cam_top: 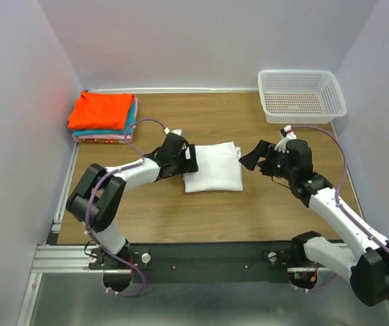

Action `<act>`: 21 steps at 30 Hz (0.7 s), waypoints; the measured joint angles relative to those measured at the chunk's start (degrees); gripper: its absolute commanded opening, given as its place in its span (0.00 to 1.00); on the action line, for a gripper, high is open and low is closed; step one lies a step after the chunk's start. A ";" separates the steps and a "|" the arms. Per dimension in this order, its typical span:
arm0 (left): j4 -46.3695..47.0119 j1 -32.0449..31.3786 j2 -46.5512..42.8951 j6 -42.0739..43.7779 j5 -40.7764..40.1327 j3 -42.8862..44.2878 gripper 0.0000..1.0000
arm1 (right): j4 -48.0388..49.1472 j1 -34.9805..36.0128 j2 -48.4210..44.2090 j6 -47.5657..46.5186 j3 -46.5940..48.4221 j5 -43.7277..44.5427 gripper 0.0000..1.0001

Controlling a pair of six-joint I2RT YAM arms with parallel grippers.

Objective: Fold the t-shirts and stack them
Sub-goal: Neatly place the folded tshirt to the corner

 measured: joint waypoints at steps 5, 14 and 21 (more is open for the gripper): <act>-1.18 -0.02 5.68 0.04 -1.53 5.11 0.89 | -1.75 0.00 -2.25 -0.42 0.00 1.55 1.00; -3.41 -2.89 11.08 0.46 -8.02 11.23 0.77 | -4.37 0.00 -2.25 -1.62 0.02 4.28 1.00; -6.95 -8.28 15.72 0.11 -16.33 16.85 0.55 | -5.27 0.00 -3.37 -2.58 0.02 6.54 1.00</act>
